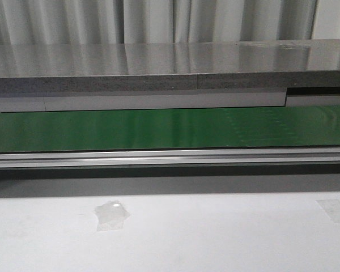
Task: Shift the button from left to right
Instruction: 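Move the button over the green tray and release it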
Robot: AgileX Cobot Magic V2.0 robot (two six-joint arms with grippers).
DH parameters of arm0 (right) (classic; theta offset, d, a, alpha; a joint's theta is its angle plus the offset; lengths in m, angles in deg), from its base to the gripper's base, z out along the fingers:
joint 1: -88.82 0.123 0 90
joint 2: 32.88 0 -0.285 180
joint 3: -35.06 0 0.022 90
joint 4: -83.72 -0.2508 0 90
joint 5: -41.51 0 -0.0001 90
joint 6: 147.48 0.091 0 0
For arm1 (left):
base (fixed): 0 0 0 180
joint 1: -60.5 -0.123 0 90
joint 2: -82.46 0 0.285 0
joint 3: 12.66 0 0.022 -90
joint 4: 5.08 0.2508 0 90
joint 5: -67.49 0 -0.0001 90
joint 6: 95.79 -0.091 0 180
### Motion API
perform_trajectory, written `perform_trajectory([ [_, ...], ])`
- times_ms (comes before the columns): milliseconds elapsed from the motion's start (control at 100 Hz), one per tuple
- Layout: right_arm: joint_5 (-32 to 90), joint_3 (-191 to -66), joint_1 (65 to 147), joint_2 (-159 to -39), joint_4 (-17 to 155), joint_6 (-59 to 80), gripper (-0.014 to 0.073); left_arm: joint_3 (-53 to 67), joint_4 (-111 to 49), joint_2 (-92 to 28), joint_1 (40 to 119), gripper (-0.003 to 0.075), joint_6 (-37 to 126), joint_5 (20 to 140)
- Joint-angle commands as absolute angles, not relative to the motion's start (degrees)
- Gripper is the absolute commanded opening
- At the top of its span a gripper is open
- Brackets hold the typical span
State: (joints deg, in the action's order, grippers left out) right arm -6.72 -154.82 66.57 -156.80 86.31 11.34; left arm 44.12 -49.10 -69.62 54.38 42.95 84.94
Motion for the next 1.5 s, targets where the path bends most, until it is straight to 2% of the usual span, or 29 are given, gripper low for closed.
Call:
perform_trajectory([
  [0,-6.24,-156.7,66.2,-154.13,87.01,10.75,0.0289,42.46,-50.66,-69.3,54.65,-0.002,43.01,81.72],
  [170,-6.32,-156.7,66.2,-154.19,87.2,10.81,0.0302,42.46,-50.66,-69.3,54.65,-0.002,43.01,81.72],
  [410,-6.69,-156.7,66.2,-154.19,87.69,11.23,0.0462,42.46,-50.66,-69.3,54.65,-0.002,43.01,81.72],
  [990,-8.84,-159.84,66.2,-150.53,89.21,14.15,0.0463,42.46,-50.66,-69.3,54.65,-0.002,43.01,81.72],
  [1150,-6.84,-160.79,67.02,-146.75,83.72,14.2,0.0462,42.46,-50.66,-69.3,54.65,-0.002,43.01,81.72],
  [1490,-2.35,-160.66,74.61,-138.45,73.69,13.95,0.0455,42.46,-50.66,-69.3,54.65,-0.002,43.01,81.72],
])
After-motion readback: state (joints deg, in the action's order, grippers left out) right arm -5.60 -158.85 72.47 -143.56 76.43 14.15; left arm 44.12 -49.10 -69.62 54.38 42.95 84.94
